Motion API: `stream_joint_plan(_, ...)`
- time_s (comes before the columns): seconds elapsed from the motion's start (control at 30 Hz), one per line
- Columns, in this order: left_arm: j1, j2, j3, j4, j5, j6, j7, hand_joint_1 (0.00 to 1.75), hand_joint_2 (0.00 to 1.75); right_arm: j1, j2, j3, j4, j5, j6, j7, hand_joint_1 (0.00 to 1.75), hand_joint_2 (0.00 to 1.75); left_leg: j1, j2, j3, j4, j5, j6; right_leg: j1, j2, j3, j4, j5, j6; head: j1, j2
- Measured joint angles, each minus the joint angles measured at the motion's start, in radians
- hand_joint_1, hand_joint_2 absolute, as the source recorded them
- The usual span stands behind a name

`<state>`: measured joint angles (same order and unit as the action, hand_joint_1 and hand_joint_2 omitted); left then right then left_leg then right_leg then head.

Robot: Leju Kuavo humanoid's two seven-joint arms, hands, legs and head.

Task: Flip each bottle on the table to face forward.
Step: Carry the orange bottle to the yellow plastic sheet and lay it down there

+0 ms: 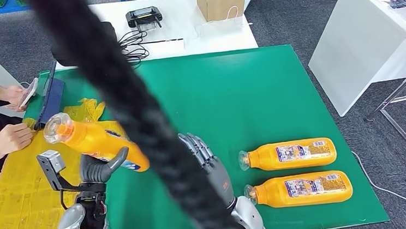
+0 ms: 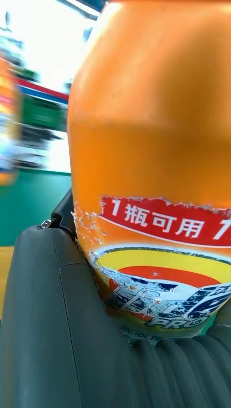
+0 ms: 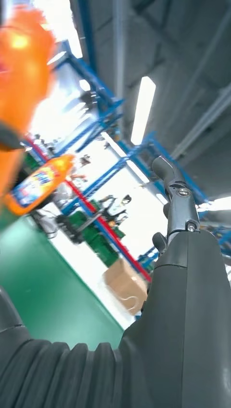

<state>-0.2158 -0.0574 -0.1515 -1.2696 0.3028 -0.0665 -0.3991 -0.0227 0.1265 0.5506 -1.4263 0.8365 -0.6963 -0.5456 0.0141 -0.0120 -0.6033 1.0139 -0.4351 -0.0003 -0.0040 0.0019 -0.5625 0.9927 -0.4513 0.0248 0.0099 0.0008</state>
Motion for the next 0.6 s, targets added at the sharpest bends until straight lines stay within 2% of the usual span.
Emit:
stream_joint_plan(0.07,-0.008,0.017,0.016,0.0,-0.152,0.123,-0.023,1.75,1.75,0.019,0.004,-0.029,-0.046,0.013,0.0,-0.015,0.0,1.75,0.0,0.0,0.0,0.0,0.0,0.0,0.0,0.0,0.0,0.0,0.0,0.0,0.0,0.0)
stream_joint_plan(0.13,-0.021,0.046,0.025,0.001,-0.394,0.281,-0.018,1.75,1.75,0.036,0.005,-0.06,-0.095,0.027,0.0,-0.01,0.0,1.75,0.0,0.0,0.0,0.0,0.0,0.0,0.0,0.0,0.0,0.0,0.0,0.0,0.0,0.0)
stream_joint_plan(0.2,-0.044,0.086,0.026,0.013,-0.726,0.423,0.051,1.75,1.75,0.05,-0.002,-0.084,-0.148,0.033,0.0,0.029,0.0,1.75,0.0,0.0,0.0,0.0,0.0,0.0,0.0,0.0,0.0,0.0,0.0,0.0,0.0,0.0)
stream_joint_plan(0.27,-0.072,0.132,0.019,0.045,-1.067,0.492,0.172,1.75,1.75,0.057,-0.022,-0.101,-0.199,0.037,0.0,0.089,0.0,1.75,0.0,0.0,0.0,0.0,0.0,0.0,0.0,0.0,0.0,0.0,0.0,0.0,0.0,0.0)
stream_joint_plan(0.33,-0.096,0.177,0.011,0.087,-1.32,0.491,0.284,1.75,1.75,0.058,-0.048,-0.114,-0.239,0.049,0.004,0.144,0.0,1.75,0.0,0.002,0.001,0.0,0.0,0.0,0.0,0.002,0.0,0.0,0.001,-0.001,0.0,0.0)
stream_joint_plan(0.4,-0.112,0.213,0.007,0.13,-1.475,0.463,0.356,1.75,1.75,0.058,-0.073,-0.124,-0.268,0.072,0.013,0.184,0.0,1.75,0.0,0.004,0.001,0.0,0.0,0.0,0.0,0.004,-0.001,0.0,0.002,-0.003,0.0,0.0)
stream_joint_plan(0.47,-0.123,0.239,0.004,0.167,-1.548,0.443,0.389,1.75,1.75,0.058,-0.091,-0.133,-0.289,0.093,0.019,0.206,0.0,1.75,0.0,0.004,0.001,0.0,0.0,0.0,0.0,0.004,-0.001,0.0,0.002,-0.003,0.0,0.0)
stream_joint_plan(0.6,-0.14,0.271,0.0,0.227,-1.581,0.435,0.406,1.75,1.75,0.056,-0.12,-0.149,-0.323,0.107,0.02,0.219,0.0,1.75,0.0,0.004,0.0,0.0,0.0,0.0,0.0,0.004,-0.001,0.0,0.002,-0.003,0.0,0.0)
